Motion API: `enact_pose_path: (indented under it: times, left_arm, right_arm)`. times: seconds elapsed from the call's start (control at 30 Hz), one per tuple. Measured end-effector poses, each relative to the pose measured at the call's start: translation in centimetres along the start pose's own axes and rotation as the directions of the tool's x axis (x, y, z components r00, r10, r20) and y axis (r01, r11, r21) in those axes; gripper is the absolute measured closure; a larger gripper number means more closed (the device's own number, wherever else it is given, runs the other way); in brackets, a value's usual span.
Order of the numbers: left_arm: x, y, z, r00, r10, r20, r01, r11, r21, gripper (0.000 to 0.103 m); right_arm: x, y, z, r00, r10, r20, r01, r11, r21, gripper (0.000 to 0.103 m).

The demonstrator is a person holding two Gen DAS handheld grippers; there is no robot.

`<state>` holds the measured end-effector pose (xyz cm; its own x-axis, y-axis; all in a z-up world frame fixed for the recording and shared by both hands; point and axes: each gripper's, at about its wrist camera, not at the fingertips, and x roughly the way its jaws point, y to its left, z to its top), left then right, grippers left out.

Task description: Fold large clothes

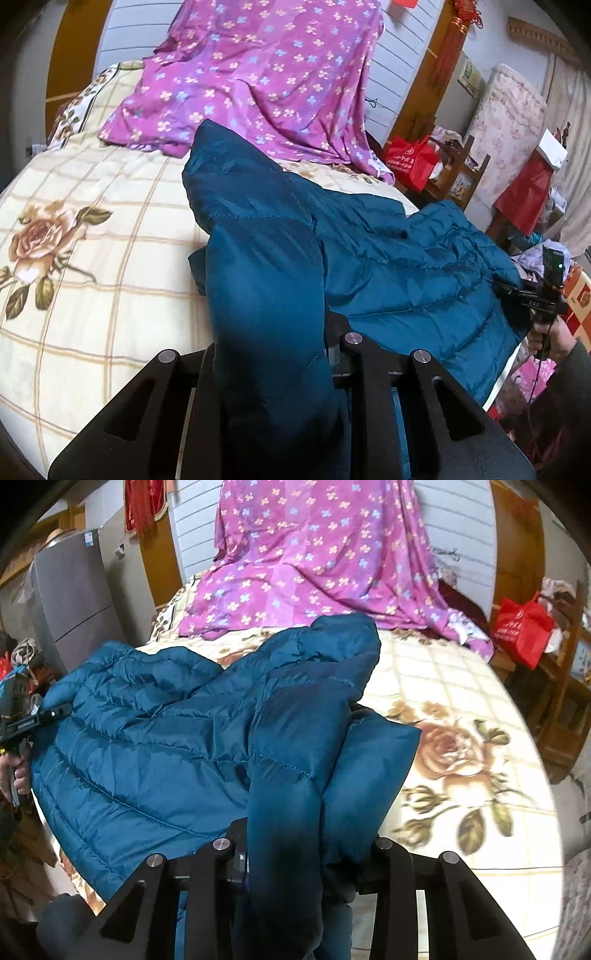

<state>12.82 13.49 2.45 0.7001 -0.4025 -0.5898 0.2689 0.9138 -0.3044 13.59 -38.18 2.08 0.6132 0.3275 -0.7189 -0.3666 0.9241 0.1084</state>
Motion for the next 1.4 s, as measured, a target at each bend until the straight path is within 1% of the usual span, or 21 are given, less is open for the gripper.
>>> enact_pose_path:
  times: [0.23, 0.3, 0.33, 0.37, 0.4, 0.47, 0.5, 0.6, 0.67, 0.77, 0.83, 0.87, 0.9, 0.93, 1.0, 1.07, 1.13, 1.23, 1.33, 1.37, 1.4]
  left_arm:
    - [1.9, -1.7, 1.9, 1.0, -0.005, 0.005, 0.005, 1.0, -0.009, 0.085]
    - [3.2, -1.3, 1.7, 0.999, 0.034, -0.013, -0.034, 0.999, -0.019, 0.08]
    - [4.2, -0.6, 1.4, 0.998, 0.051, -0.039, -0.052, 0.998, -0.045, 0.075]
    - [5.5, 0.3, 0.7, 0.994, 0.073, -0.084, -0.079, 0.994, -0.074, 0.073]
    - [6.9, 1.4, -0.2, 0.984, 0.107, -0.139, -0.122, 0.987, -0.102, 0.07]
    - [8.4, 3.5, -2.0, 0.97, 0.123, -0.211, -0.158, 0.974, -0.16, 0.066]
    - [8.4, 4.1, -2.4, 0.97, 0.12, -0.212, -0.16, 0.97, -0.183, 0.056]
    - [6.7, 5.5, -2.5, 0.979, 0.115, -0.168, -0.152, 0.962, -0.227, 0.053]
    - [5.6, 5.6, -1.6, 0.98, 0.144, -0.138, -0.172, 0.961, -0.218, 0.053]
    - [3.8, 5.4, 0.9, 0.971, 0.232, -0.055, -0.238, 0.947, -0.214, 0.051]
    - [3.4, 4.8, 2.2, 0.965, 0.264, -0.003, -0.259, 0.945, -0.202, 0.036]
    - [3.5, 4.2, 2.7, 0.961, 0.275, 0.023, -0.266, 0.945, -0.192, 0.035]
    - [4.0, 3.6, 3.2, 0.958, 0.285, 0.028, -0.275, 0.945, -0.177, 0.035]
    - [4.6, 3.2, 3.6, 0.957, 0.289, 0.025, -0.282, 0.945, -0.165, 0.035]
    - [6.8, 1.9, 4.3, 0.963, 0.27, -0.007, -0.269, 0.953, -0.138, 0.035]
    - [8.8, 0.8, 4.8, 0.957, 0.286, -0.042, -0.289, 0.952, -0.097, 0.035]
    - [11.2, -0.6, 5.4, 0.938, 0.339, -0.073, -0.342, 0.939, -0.032, 0.035]
    - [14.4, -1.0, 5.4, 0.925, 0.364, -0.112, -0.362, 0.931, 0.037, 0.035]
    - [17.6, 0.4, 3.9, 0.888, 0.428, -0.167, -0.422, 0.904, 0.067, 0.035]
    - [18.2, 1.2, 3.2, 0.891, 0.416, -0.184, -0.416, 0.909, 0.04, 0.035]
    - [18.5, 1.7, 2.9, 0.901, 0.393, -0.183, -0.398, 0.917, 0.008, 0.034]
  right_arm:
    - [-2.5, -2.5, 0.2, 0.998, -0.021, 0.053, 0.019, 0.999, 0.04, 0.068]
    - [-1.7, -3.2, 0.0, 0.999, -0.012, 0.05, 0.009, 0.998, 0.068, 0.064]
    - [-0.7, -3.7, -0.2, 1.0, 0.002, 0.031, -0.005, 0.995, 0.099, 0.049]
    - [0.8, -4.5, -0.6, 1.0, 0.015, -0.007, -0.014, 0.988, 0.154, 0.025]
    - [2.5, -5.4, -1.3, 0.997, 0.051, -0.061, -0.035, 0.972, 0.231, 0.018]
    - [4.8, -7.2, -3.2, 0.985, 0.112, -0.133, -0.053, 0.922, 0.383, 0.018]
    - [5.3, -8.1, -4.1, 0.982, 0.112, -0.15, -0.035, 0.897, 0.441, 0.018]
    - [4.1, -9.9, -5.5, 0.988, 0.09, -0.127, -0.013, 0.86, 0.509, 0.018]
    - [2.4, -10.2, -5.5, 0.993, 0.042, -0.108, 0.017, 0.869, 0.495, 0.018]
    - [-0.5, -9.2, -3.7, 0.995, -0.071, -0.065, 0.092, 0.902, 0.421, 0.018]
    - [-2.2, -7.4, -1.9, 0.996, -0.087, 0.006, 0.079, 0.926, 0.368, 0.018]
    - [-2.7, -6.3, -0.9, 0.994, -0.105, 0.043, 0.084, 0.935, 0.345, 0.018]
    - [-2.8, -5.0, 0.1, 0.989, -0.123, 0.079, 0.091, 0.941, 0.325, 0.016]
    - [-2.7, -4.2, 0.9, 0.987, -0.129, 0.099, 0.092, 0.944, 0.316, 0.01]
    - [-1.1, -2.0, 3.3, 0.985, -0.121, 0.119, 0.081, 0.95, 0.301, 0.006]
    - [1.8, -0.3, 5.3, 0.992, -0.099, 0.079, 0.072, 0.956, 0.286, 0.006]
    - [5.3, 1.2, 7.0, 0.992, -0.125, -0.008, 0.122, 0.959, 0.257, 0.006]
    - [10.3, 1.7, 7.8, 0.974, -0.189, -0.125, 0.209, 0.962, 0.177, 0.006]
    - [15.1, -0.1, 6.3, 0.949, -0.191, -0.253, 0.227, 0.966, 0.123, 0.005]
    - [16.5, -1.2, 5.3, 0.943, -0.173, -0.285, 0.214, 0.969, 0.122, 0.0]
    - [17.0, -2.2, 4.5, 0.952, -0.131, -0.275, 0.175, 0.974, 0.143, 0.0]
